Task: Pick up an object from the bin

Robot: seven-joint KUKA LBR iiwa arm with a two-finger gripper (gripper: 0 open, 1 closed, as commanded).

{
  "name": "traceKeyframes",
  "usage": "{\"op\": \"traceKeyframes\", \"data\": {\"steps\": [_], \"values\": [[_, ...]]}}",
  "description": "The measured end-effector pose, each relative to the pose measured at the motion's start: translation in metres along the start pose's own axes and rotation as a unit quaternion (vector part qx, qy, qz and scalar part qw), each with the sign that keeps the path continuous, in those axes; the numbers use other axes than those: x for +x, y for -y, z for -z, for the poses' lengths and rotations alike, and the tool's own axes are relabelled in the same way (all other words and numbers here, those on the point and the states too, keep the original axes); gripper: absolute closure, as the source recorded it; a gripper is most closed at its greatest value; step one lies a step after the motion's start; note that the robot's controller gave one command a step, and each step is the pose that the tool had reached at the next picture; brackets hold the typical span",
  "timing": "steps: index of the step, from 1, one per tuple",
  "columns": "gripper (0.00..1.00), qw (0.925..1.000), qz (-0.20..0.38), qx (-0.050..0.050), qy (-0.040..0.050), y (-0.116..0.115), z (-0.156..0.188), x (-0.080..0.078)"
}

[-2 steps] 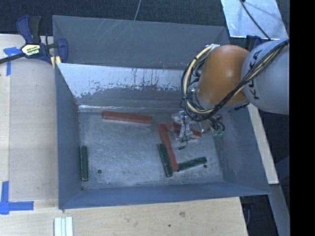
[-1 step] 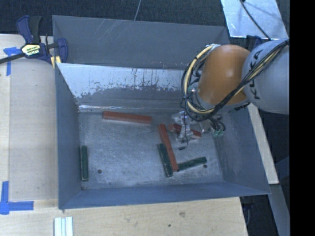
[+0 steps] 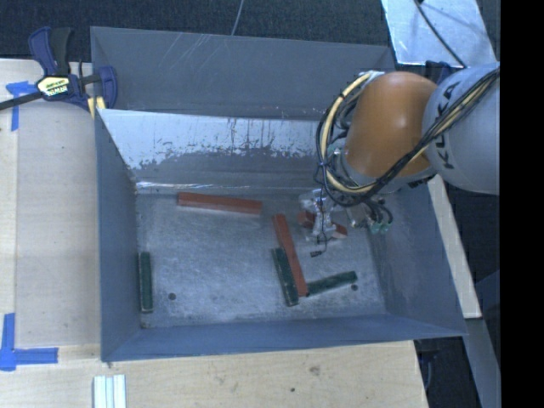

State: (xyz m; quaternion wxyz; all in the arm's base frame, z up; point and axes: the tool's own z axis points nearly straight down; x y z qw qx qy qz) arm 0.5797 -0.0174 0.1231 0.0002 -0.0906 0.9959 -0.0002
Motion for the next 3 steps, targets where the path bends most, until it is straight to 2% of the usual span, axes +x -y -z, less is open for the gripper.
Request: {"op": "traceKeyframes", "data": {"steps": [3], "values": [[1.0,1.0,0.0,0.001,0.0026,0.001,0.033,-0.001]]}}
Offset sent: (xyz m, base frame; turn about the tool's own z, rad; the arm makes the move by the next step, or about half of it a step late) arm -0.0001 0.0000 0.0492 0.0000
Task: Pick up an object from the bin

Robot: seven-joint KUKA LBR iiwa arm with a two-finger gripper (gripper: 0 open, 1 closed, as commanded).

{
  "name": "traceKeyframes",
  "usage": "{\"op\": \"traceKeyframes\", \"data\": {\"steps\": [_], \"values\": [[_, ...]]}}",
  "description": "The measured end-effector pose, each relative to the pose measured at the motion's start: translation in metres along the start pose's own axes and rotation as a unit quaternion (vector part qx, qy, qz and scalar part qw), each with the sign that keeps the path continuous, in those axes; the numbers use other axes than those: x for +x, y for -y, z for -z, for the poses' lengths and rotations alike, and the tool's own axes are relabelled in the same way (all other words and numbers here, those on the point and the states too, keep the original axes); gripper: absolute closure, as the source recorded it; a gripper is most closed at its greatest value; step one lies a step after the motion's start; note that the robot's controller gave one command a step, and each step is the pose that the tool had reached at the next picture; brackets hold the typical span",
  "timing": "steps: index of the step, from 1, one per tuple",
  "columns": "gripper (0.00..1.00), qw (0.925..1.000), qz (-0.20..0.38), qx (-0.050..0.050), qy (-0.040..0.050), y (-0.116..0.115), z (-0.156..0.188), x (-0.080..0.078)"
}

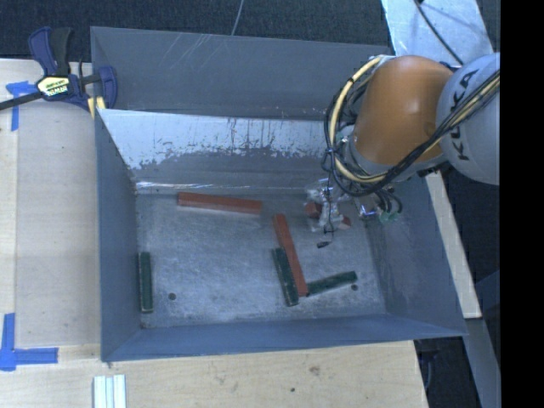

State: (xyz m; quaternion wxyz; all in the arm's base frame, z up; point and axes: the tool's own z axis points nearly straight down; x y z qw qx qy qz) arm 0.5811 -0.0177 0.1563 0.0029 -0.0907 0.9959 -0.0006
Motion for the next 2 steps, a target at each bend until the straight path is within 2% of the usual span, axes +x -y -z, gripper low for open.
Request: {"op": "traceKeyframes", "data": {"steps": [2], "values": [[1.0,1.0,0.0,0.0,-0.0012,0.0002,0.0088,0.0]]}}
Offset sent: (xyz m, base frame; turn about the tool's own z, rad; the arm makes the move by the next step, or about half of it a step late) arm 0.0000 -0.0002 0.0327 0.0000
